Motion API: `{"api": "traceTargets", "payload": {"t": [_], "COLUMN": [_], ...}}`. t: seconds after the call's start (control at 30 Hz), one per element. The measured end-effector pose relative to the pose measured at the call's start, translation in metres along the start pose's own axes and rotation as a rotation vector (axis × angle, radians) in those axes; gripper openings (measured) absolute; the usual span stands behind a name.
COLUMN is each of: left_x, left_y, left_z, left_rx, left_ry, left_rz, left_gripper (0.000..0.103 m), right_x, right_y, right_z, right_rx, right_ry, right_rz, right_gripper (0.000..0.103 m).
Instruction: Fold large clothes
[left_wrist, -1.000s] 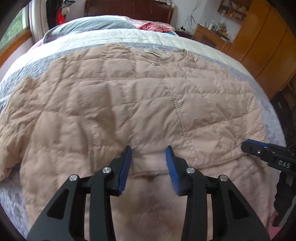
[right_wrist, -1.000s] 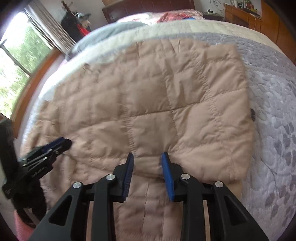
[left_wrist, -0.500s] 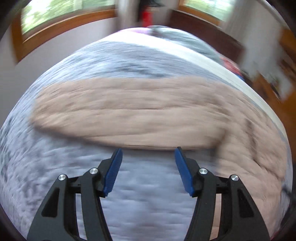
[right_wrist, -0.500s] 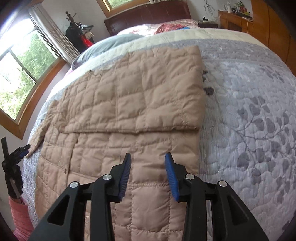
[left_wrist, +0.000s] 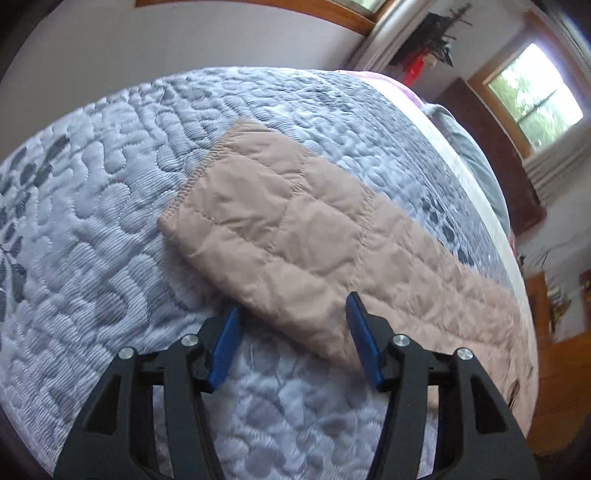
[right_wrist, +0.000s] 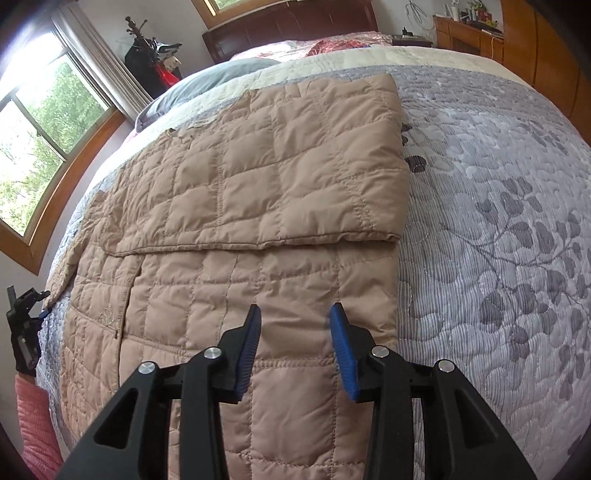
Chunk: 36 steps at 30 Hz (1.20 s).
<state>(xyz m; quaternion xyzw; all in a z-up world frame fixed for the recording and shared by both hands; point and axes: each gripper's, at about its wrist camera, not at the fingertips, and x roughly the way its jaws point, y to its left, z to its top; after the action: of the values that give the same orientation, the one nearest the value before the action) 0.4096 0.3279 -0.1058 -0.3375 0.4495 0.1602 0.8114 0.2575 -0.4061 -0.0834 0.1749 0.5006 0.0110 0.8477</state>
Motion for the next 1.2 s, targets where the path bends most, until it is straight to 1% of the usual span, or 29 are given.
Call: {"api": "traceTargets", "payload": {"t": [0.1,0.13,0.2,0.3,0.4,0.57,0.67,0.73,0.8,0.9,0.97,1.0,1.07,1.13,1.17,1.2], "left_x": [0.006,0.006,0.006,0.007,0.008,0.010,0.005,-0.002,-0.018,-0.045,-0.059,-0.069,-0.078,-0.084,-0.087,-0.087], "left_y": [0.007,0.008,0.011,0.016,0.016,0.012,0.006,0.001,-0.008,-0.039,-0.063,-0.082,-0.111,-0.146,-0.167,-0.179], "left_z": [0.007,0.008,0.009,0.009,0.005,0.002,0.004,0.004,0.003,-0.006,-0.017,-0.027,-0.044,-0.070,-0.087,-0.098], "left_rx": [-0.033,-0.042,-0.046,-0.055,-0.044,-0.007,0.002,0.002,0.019,0.109,0.176,0.227,0.308,0.401,0.459,0.494], "left_ry": [-0.025,-0.032,-0.042,-0.049,-0.063,-0.088,-0.094,-0.113,-0.155,-0.218,-0.249,-0.268,-0.279,-0.272,-0.267,-0.265], "left_rz": [-0.014,-0.017,-0.009,-0.009,-0.007,0.020,0.033,0.022,-0.005,-0.034,-0.054,-0.069,-0.102,-0.134,-0.162,-0.174], "left_gripper": [0.044,0.039,0.023,0.014,0.010,0.008,0.003,0.003,0.003,0.003,0.002,0.002,0.002,0.002,0.002,0.002], "right_x": [0.002,0.003,0.007,0.010,0.012,0.016,0.016,0.013,0.005,-0.008,-0.011,-0.012,-0.011,-0.009,-0.009,-0.008], "right_y": [-0.001,-0.001,0.000,0.001,0.000,-0.007,-0.006,-0.008,-0.006,0.002,0.009,0.012,0.018,0.023,0.025,0.025], "right_z": [0.000,0.000,-0.001,-0.002,-0.003,-0.003,-0.003,-0.003,-0.004,-0.006,-0.009,-0.010,-0.014,-0.017,-0.018,-0.019], "right_rx": [0.002,0.001,-0.006,-0.019,-0.017,-0.003,-0.003,0.007,-0.002,-0.033,-0.041,-0.045,-0.052,-0.059,-0.061,-0.062], "right_ry": [0.002,0.002,0.006,0.009,0.007,0.001,-0.001,-0.008,-0.020,-0.041,-0.029,-0.022,-0.008,0.004,0.006,0.006], "right_rz": [0.004,0.003,-0.003,-0.014,-0.007,0.030,0.031,0.038,0.032,0.009,0.012,0.013,0.013,0.017,0.016,0.012], "right_gripper": [0.039,0.039,0.039,0.039,0.040,0.040,0.040,0.040,0.040,0.040,0.040,0.040,0.040,0.040,0.040,0.040]}}
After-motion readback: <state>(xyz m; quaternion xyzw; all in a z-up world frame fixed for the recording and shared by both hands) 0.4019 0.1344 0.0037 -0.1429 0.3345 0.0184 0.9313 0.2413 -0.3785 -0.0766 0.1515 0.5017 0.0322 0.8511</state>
